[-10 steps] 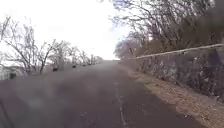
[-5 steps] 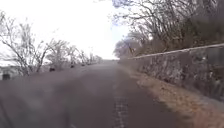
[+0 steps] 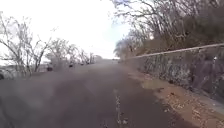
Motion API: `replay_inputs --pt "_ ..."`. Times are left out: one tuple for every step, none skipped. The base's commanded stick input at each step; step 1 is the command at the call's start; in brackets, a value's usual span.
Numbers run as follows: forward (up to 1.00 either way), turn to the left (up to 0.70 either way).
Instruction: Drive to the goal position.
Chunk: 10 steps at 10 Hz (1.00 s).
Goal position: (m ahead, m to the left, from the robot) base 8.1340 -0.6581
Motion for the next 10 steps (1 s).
replay_inputs --pt "0.70 0.00" --pt "0.70 0.00" --pt "0.70 0.00" --pt "0.70 0.00" --pt "0.70 0.00" --pt "0.70 0.00" --pt "0.70 0.00" --pt "0.70 0.00" --pt "0.70 0.00" --pt "0.70 0.01"
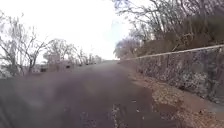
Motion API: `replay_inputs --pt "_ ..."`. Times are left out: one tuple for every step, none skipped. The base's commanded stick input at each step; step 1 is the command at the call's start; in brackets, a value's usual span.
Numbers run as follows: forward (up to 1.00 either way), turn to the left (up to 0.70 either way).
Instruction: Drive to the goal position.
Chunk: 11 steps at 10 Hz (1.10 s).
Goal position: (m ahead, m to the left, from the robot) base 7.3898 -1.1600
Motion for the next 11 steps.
replay_inputs --pt "0.70 0.02" --pt "0.70 0.02" --pt "0.70 0.02" --pt "0.70 0.00" --pt "0.70 0.00" --pt "0.70 0.00" --pt "0.70 0.00" --pt "0.70 0.00" --pt "0.70 0.01" --pt "0.70 0.01" --pt "0.70 0.02"
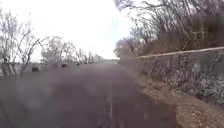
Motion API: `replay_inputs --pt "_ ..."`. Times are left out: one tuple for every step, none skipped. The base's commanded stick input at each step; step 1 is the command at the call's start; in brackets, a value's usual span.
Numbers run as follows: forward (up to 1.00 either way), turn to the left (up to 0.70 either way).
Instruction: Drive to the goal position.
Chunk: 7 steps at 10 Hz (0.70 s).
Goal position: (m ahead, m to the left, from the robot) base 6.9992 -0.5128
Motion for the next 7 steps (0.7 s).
replay_inputs --pt "0.70 0.02" --pt "0.70 0.02" --pt "0.70 0.02" --pt "0.70 0.02" --pt "0.70 0.02" --pt "0.70 0.02" --pt "0.70 0.02"
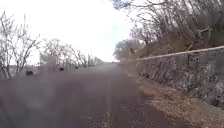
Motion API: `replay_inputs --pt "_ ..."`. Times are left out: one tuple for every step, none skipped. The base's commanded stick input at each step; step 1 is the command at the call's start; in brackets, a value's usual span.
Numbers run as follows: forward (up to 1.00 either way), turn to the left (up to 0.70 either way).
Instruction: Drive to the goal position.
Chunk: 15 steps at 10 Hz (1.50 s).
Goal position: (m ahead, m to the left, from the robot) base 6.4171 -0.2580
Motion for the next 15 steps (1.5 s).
replay_inputs --pt "0.70 0.03" --pt "0.70 0.04" --pt "0.70 0.14" --pt "0.70 0.20" --pt "0.70 0.26" --pt "0.70 0.01" --pt "0.70 0.00" --pt "0.70 0.00" --pt "0.70 0.00" --pt "0.70 0.00" --pt "0.70 0.00" --pt "0.70 0.00" --pt "0.70 0.00" --pt "0.70 0.00" --pt "0.70 0.00"
